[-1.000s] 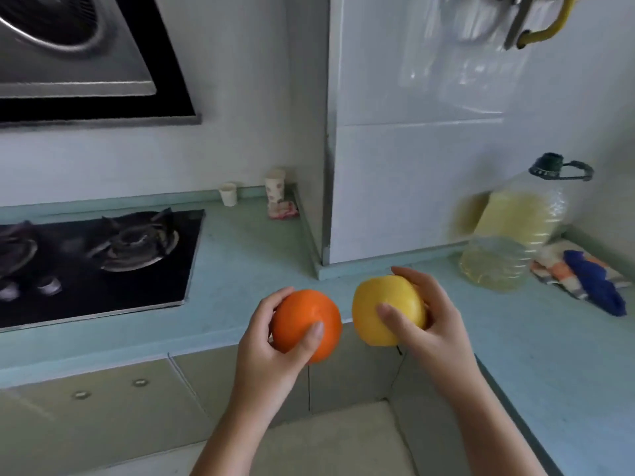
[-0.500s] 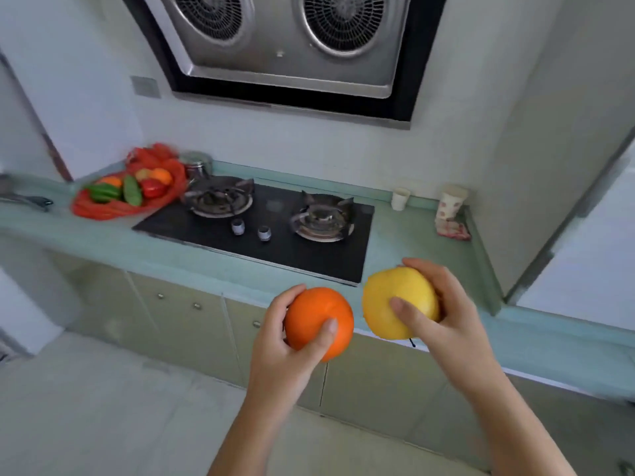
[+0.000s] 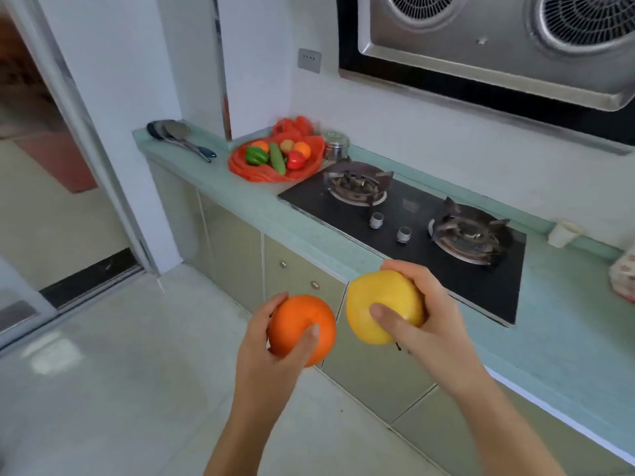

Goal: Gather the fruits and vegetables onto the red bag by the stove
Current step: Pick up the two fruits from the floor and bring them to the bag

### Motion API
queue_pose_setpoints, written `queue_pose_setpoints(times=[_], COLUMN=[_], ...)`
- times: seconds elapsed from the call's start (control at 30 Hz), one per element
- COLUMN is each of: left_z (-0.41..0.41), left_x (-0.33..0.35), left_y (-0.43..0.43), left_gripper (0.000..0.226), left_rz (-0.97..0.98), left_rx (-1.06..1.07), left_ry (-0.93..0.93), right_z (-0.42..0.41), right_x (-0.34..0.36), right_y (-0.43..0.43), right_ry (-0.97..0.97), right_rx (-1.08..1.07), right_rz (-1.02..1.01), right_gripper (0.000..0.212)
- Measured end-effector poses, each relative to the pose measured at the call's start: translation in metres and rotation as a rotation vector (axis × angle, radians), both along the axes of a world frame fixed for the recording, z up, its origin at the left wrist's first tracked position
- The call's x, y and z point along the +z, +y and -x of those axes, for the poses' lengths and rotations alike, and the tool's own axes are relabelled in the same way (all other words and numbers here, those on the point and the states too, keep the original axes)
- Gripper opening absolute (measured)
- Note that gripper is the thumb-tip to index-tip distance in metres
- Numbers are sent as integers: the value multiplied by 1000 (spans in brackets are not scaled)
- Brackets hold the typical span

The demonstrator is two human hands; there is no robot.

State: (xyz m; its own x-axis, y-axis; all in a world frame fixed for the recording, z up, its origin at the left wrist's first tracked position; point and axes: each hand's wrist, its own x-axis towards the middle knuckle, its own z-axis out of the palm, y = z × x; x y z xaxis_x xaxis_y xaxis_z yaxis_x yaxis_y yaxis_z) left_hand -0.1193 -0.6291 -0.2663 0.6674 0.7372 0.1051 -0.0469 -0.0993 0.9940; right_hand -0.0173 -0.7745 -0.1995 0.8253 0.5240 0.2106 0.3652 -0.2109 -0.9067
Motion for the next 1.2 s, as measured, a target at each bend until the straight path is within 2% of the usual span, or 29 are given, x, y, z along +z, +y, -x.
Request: queue_pose_setpoints(times=[0.2, 0.47, 0.8, 1.2], left_z=[10, -26, -124, -178], left_x=[-14, -19, 12, -5], left_y=[57, 152, 271, 369], left_gripper=[47, 47, 50, 48], left_rz=[24, 32, -63, -69], left_rx=[99, 230, 248, 235], left_ry=[5, 70, 114, 108], right_z=[-7, -62, -162, -217], right_x=[-9, -27, -16, -36], right_y=[82, 193, 308, 395], right_ry=[31, 93, 127, 199], right_rx=[163, 243, 246, 179], right_rz=[18, -31, -153, -110], right_gripper=[58, 57, 55, 49])
